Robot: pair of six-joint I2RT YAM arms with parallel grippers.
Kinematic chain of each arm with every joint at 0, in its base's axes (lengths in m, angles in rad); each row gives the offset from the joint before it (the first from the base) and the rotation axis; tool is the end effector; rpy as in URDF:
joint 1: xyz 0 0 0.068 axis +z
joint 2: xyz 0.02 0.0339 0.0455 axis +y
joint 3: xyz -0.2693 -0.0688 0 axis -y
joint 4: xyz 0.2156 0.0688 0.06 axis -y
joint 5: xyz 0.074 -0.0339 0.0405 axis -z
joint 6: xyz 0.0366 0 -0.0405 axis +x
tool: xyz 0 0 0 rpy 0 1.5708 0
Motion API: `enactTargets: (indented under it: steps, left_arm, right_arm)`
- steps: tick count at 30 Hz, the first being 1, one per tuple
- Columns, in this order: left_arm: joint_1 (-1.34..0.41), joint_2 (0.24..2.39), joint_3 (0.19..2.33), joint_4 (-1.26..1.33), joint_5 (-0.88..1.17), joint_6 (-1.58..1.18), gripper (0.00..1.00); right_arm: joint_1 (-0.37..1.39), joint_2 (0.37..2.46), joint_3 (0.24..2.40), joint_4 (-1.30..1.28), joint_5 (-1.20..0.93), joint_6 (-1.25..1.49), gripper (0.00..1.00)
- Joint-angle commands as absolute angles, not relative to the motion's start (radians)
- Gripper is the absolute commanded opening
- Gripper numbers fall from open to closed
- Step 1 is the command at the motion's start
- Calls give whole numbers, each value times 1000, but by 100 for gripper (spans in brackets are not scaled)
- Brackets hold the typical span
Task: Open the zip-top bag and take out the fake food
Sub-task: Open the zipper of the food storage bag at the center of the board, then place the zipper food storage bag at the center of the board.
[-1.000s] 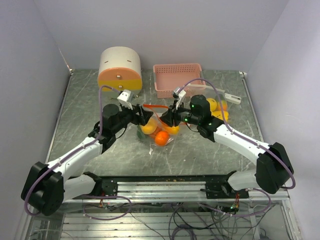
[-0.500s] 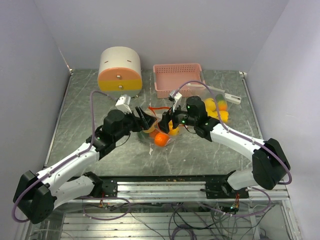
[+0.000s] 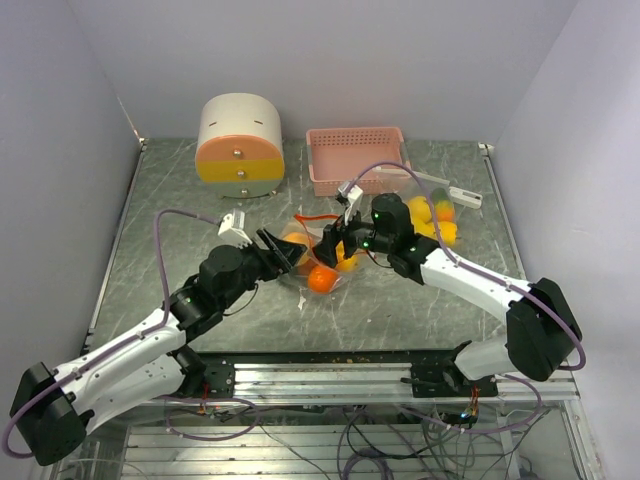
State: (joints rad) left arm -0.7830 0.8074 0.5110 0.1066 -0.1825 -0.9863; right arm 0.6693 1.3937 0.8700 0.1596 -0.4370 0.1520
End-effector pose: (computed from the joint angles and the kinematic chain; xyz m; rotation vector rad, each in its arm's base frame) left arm 0.1220 -0.1121 0.2817 -0.3345 1.8687 -1.1002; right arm 0.2174 0.1917 0.2846 -0.8072 1.8549 0.9572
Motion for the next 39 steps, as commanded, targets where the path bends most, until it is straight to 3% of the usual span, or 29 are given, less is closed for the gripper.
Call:
enactTargets:
  steps: [1,15,23,30,35,39]
  left_arm:
    - [-793,850,554,141,-205,-994,80]
    - [-798,1029,710,102,-237,-941,78]
    - [-804,1069,730,68,-221,-943,55]
    - [-821,1082,753,46,-242,-910,10]
    - [-821,1128,872,-69,-265,-757,7]
    - [-820,1255,1131,-305,-290,-556,7]
  right_arm:
    - [692,1371,871,171,-425,133,84]
    - [711,1350,862,171,-410,129,83]
    - [711,1351,864,168,-366,130,81]
    - [711,1364,858,167,-329,144,75]
    - [711,1361,854,169,-328,157,60]
    - [711,1363,843,193,-348,182,52]
